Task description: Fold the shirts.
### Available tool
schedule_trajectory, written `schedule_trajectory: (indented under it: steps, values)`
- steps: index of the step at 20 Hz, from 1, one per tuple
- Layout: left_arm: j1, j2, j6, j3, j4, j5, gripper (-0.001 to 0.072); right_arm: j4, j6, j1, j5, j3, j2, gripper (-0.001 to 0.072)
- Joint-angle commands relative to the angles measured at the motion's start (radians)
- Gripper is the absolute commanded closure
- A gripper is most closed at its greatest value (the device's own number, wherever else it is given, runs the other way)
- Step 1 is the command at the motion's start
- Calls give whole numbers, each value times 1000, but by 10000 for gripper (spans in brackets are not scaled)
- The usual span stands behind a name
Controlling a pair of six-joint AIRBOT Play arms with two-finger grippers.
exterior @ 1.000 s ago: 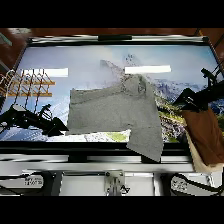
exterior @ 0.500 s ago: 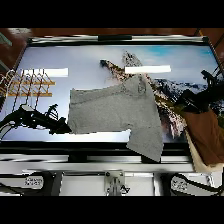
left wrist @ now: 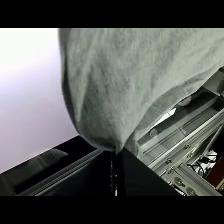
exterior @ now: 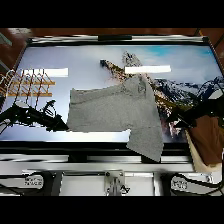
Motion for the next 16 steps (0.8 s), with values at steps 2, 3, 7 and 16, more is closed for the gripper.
schedule_trajectory:
  steps: [2,3,7,16]
  values:
    - [4,13,21,10,-5,-23,677,18,-45,54,-87,-27,-86,131]
    - [4,16,21,11,-5,-23,677,18,-62,79,-95,-27,-105,131]
    - [4,27,22,11,-5,-23,677,20,-71,123,-140,-27,-137,132]
    - [3,85,48,159,-32,-23,680,53,-158,159,-159,32,-23,657]
